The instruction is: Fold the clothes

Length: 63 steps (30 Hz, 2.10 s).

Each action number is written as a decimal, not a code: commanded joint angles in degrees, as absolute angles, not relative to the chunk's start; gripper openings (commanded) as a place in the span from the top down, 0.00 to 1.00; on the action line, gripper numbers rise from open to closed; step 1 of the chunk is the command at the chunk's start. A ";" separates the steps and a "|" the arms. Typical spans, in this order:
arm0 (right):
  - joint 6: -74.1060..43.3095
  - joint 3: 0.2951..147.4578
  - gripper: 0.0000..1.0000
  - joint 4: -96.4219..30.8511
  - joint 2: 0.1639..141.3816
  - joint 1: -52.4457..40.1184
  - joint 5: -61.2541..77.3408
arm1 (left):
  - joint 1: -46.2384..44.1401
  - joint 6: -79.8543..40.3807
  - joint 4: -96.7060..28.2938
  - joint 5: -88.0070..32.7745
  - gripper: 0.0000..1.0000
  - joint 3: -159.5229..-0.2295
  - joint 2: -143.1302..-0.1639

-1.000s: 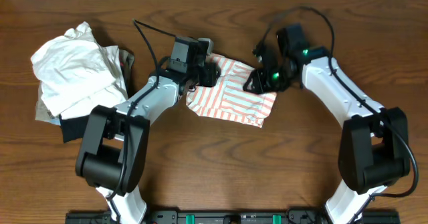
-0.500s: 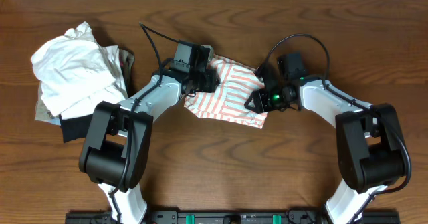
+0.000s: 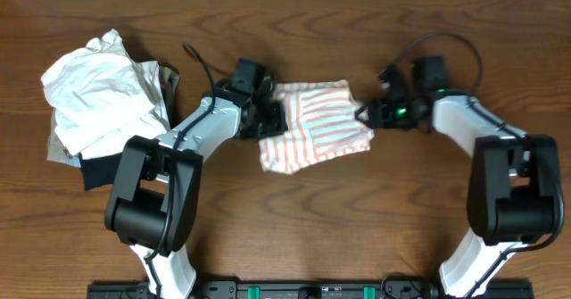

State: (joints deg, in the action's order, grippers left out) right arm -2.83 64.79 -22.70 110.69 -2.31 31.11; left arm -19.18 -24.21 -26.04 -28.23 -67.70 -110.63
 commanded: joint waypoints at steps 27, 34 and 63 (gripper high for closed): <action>8.86 77.95 0.62 -55.53 103.24 -3.55 37.95 | -20.97 -14.98 -20.47 -14.06 0.83 -65.36 -89.84; 8.10 72.51 0.64 -50.68 103.31 -9.58 37.93 | -20.99 -14.55 -15.00 -23.00 0.83 -65.36 -99.09; 4.78 58.94 0.34 -21.54 106.83 -10.57 16.23 | -20.99 -26.74 -33.08 -39.20 0.94 -65.10 -112.40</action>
